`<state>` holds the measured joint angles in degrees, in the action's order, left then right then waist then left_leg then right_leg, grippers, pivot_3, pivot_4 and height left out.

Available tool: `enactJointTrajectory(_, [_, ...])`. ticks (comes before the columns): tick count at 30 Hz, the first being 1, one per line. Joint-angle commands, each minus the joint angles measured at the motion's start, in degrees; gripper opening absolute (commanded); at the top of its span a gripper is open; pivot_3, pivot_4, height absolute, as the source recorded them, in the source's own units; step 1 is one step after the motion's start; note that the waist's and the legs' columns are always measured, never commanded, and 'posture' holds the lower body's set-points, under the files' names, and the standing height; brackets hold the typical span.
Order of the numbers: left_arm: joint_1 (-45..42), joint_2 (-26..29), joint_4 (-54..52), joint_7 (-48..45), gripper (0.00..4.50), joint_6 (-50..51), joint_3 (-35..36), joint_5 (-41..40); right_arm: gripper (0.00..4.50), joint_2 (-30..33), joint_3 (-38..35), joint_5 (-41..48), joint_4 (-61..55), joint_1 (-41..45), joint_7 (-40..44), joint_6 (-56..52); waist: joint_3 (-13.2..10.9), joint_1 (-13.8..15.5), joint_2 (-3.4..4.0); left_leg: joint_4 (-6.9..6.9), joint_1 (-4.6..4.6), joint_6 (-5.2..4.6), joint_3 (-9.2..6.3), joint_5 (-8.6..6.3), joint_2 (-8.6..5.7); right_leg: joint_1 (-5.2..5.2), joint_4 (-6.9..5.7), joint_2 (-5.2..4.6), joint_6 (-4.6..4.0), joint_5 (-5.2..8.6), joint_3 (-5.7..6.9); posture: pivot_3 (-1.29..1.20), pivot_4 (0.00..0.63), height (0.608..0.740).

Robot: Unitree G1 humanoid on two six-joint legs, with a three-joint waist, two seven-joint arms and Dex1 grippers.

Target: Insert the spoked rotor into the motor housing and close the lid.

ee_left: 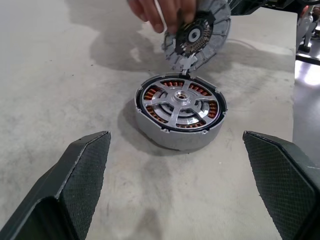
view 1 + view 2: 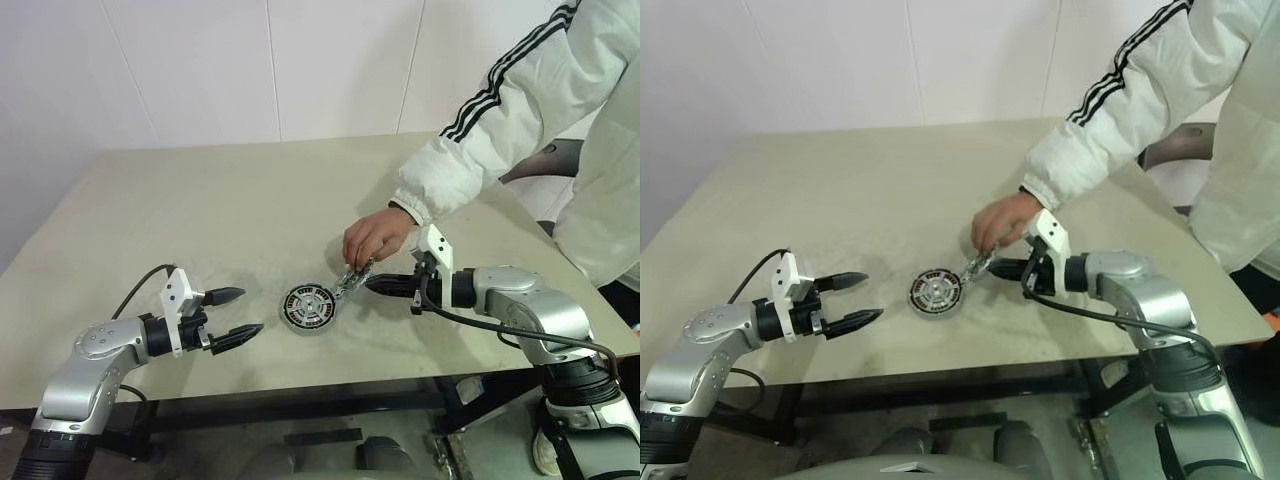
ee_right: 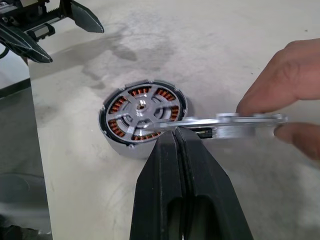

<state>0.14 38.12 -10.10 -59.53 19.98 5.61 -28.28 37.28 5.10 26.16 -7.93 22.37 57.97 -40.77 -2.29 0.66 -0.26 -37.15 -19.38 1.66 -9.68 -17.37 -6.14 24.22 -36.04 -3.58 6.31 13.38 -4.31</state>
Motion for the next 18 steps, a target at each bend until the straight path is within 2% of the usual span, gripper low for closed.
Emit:
enactJointTrajectory(1, [-0.82, 0.06, -0.38, -0.05, 4.5, -0.06, 0.56, -0.65, 0.02, 0.89, -1.87, 1.13, -1.97, 0.3, 0.44, 0.85, 0.0, 0.1, 0.0, 0.0, 0.0, 0.0, 0.0, 0.0, 0.0, 0.0, 0.0, 0.0, 0.0, 0.0, 0.0, 0.0, 0.0, 0.74])
enactJointTrajectory(18, [-1.27, 0.05, 0.23, -0.1, 4.5, -0.43, 0.54, -0.54, 0.02, 1.78, -2.88, -0.52, 1.57, 1.43, -0.59, 3.22, 0.0, 0.11, 0.0, -0.01, 0.0, 0.0, 0.0, 0.0, 0.0, -0.01, 0.01, 0.0, 0.0, 0.0, 0.01, 0.0, 0.0, 0.74])
